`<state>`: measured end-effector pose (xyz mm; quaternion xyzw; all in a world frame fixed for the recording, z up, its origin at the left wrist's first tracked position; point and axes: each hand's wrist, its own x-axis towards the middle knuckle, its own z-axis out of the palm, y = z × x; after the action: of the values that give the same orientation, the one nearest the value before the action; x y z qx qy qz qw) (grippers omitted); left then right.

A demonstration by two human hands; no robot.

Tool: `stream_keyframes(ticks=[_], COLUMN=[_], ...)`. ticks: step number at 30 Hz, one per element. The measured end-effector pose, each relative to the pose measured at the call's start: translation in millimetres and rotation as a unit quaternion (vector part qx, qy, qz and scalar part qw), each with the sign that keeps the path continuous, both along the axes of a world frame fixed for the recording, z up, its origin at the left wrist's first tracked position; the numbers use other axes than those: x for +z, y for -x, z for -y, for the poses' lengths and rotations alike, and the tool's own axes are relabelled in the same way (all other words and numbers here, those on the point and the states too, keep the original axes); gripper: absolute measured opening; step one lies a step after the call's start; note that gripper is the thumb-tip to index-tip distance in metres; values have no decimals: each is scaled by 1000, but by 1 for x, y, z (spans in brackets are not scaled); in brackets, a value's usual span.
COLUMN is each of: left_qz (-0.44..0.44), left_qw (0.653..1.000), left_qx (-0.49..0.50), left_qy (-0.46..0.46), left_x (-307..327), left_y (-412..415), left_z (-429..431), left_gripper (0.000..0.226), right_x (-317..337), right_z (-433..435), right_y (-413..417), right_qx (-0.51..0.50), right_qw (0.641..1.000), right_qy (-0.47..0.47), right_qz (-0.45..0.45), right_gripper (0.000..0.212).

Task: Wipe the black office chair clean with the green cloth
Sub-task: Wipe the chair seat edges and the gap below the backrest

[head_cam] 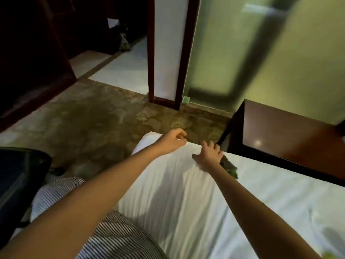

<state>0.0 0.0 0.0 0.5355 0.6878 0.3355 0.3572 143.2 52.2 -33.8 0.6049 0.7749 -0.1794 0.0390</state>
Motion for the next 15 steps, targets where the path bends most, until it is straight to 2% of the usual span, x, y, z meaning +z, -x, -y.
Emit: stream_keyframes(ticks=[2, 3, 6, 8, 11, 13, 15], left_qz=[0, 5, 17, 19, 25, 24, 50], left_qw=[1000, 1000, 998, 998, 997, 997, 995], left_qx=[9, 14, 13, 16, 29, 47, 74], left_qy=[14, 22, 52, 58, 64, 63, 49], left_x=[-6, -14, -31, -37, -41, -38, -32], left_y=[-4, -5, -6, -3, -1, 0, 2], left_z=[-2, -2, 4, 8, 12, 14, 18], left_gripper=[28, 28, 28, 29, 29, 33, 40], right_x=[-6, -15, -32, -37, -29, -15, 0], right_z=[-3, -5, -3, -4, -4, 0, 6], right_y=[-9, -12, -18, -18, -7, 13, 35], right_qx=[-46, -53, -45, -24, 12, 38, 39], right_qw=[995, 992, 995, 999, 995, 987, 970], right_qy=[60, 79, 34, -25, -80, -97, -78], right_qz=[67, 88, 81, 36, -50, -119, -226], right_gripper=[77, 75, 45, 34, 30, 30, 29])
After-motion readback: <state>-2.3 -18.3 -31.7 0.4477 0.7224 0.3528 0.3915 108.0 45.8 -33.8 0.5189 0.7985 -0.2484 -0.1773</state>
